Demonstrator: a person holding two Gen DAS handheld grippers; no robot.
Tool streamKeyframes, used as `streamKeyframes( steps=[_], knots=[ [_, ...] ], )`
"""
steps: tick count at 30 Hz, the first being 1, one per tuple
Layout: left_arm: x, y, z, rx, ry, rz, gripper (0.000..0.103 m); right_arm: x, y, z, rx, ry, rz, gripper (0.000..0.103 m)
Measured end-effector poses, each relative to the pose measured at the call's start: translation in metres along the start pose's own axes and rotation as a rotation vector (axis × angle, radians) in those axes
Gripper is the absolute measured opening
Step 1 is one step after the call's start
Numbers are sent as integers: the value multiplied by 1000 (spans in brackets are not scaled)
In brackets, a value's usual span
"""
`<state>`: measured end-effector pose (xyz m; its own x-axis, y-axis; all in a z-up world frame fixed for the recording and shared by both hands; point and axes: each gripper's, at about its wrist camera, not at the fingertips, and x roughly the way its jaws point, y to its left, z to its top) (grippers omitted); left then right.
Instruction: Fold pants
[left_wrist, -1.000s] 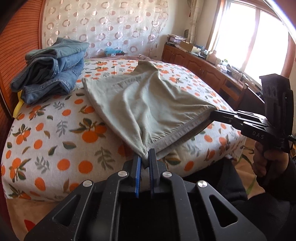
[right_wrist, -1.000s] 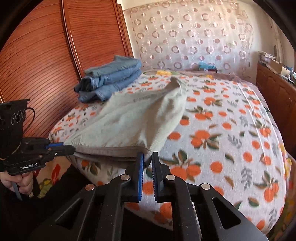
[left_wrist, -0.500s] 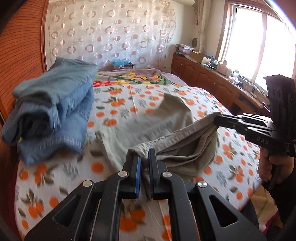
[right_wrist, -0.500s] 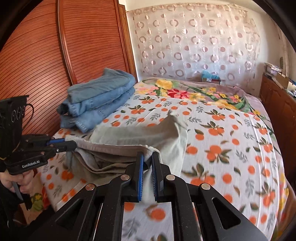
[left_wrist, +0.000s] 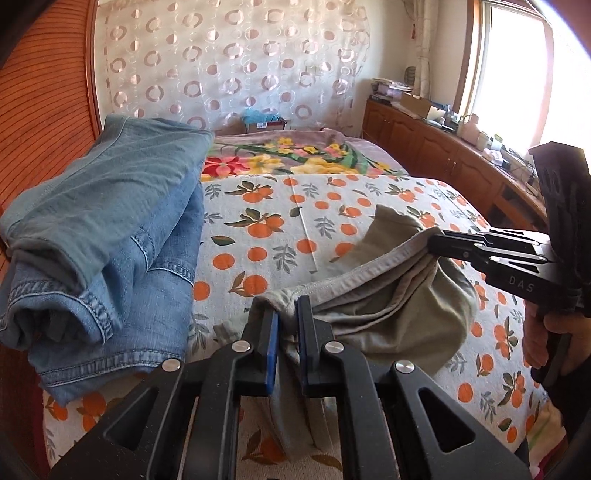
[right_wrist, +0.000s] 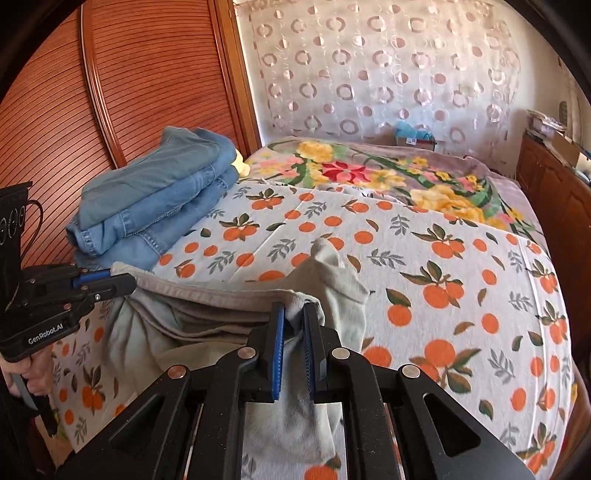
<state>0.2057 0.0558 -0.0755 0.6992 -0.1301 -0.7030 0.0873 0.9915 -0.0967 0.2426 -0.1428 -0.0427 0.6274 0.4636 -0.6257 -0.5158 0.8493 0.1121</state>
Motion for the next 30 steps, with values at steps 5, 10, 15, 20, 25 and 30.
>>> streamKeyframes(
  steps=[5, 10, 15, 20, 25, 30],
  knots=[
    [-9, 6, -2, -44, -4, -23, 25, -9, -5, 2, 44, -46, -7, 34],
    [-23, 3, -12, -34, -22, -28, 34, -22, -6, -9, 32, -58, 10, 35],
    [-14, -5, -26, 7, 16, -34, 37, -16, -6, -16, 7, -24, 4, 35],
    [6, -1, -23, 4, 52, -21, 36, -8, -5, -12, -6, 4, -3, 35],
    [15, 1, -19, 31, 52, -7, 36, -3, -5, -11, -5, 13, -5, 35],
    [28, 3, -12, 61, 59, -27, 27, -3, -7, -15, 4, 17, -6, 35]
  ],
)
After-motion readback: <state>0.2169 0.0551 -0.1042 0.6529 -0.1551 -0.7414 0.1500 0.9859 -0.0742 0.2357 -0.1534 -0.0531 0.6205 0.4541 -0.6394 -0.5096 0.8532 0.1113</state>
